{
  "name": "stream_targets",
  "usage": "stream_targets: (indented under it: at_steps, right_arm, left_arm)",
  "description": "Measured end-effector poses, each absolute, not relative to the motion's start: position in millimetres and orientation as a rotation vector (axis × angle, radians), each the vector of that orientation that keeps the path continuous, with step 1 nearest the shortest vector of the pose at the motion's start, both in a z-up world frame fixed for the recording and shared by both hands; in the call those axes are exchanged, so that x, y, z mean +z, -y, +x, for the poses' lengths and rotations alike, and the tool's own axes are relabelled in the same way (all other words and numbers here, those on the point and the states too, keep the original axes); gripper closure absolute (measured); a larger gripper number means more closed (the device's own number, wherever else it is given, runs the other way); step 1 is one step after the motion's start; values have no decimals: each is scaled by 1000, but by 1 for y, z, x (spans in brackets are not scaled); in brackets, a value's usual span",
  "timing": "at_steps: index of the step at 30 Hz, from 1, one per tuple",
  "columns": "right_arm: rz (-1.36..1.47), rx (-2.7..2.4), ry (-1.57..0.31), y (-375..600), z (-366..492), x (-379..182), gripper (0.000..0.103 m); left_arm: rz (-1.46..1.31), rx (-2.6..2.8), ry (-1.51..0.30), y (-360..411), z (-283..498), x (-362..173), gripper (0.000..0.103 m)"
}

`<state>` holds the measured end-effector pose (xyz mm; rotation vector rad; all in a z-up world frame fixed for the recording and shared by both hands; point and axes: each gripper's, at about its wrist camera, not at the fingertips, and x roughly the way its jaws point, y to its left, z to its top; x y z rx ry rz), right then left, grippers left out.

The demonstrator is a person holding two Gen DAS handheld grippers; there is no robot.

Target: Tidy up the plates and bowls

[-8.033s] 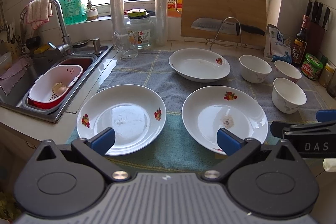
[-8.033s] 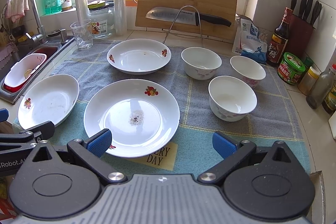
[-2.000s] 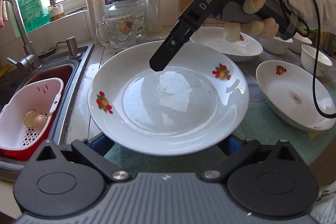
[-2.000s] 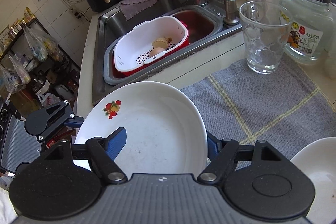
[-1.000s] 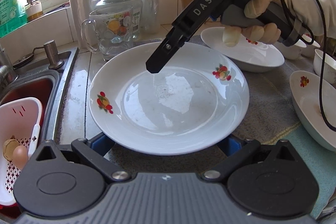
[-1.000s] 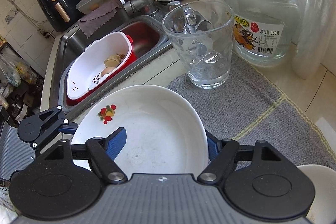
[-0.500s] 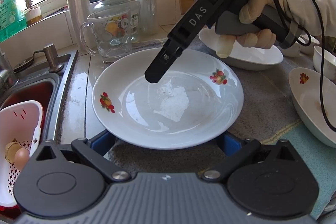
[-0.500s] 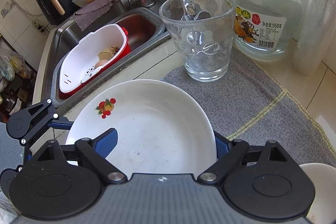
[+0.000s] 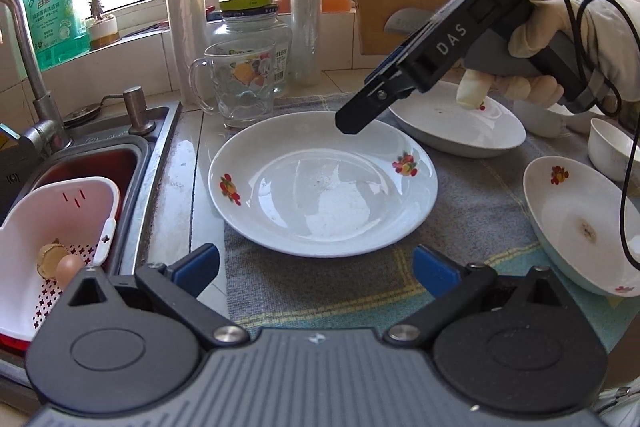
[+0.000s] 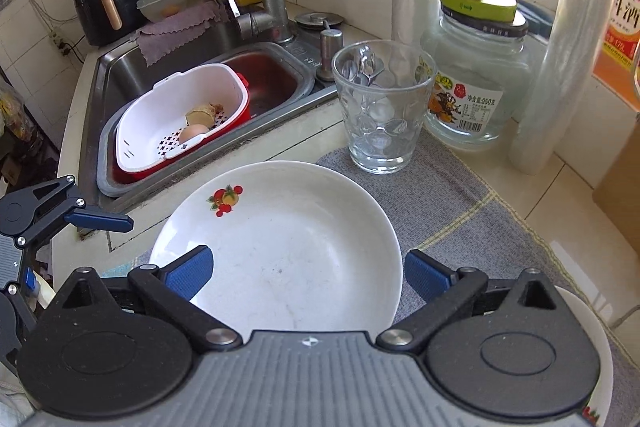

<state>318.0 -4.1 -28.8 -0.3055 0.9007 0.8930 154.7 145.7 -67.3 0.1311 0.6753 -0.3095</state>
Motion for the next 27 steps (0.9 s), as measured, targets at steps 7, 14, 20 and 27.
stream_targets:
  at_steps: [7,14,20,27]
  right_arm:
    - [-302,798,-793,37,256,-2,0]
    - [-287,694,-772,75,191,-5,0]
    - [-219,603,-773,106,143,-11,0]
    - [-126,488,-774,148,101,-21,0]
  left_arm:
    - [109,-288,-628,-123,130,-57,1]
    - [117,-330,-629,-94,99,-53,1]
    - [143,-360,-643,-72,77,-55,1]
    - [192,-424,-671,-52,57,-62,1]
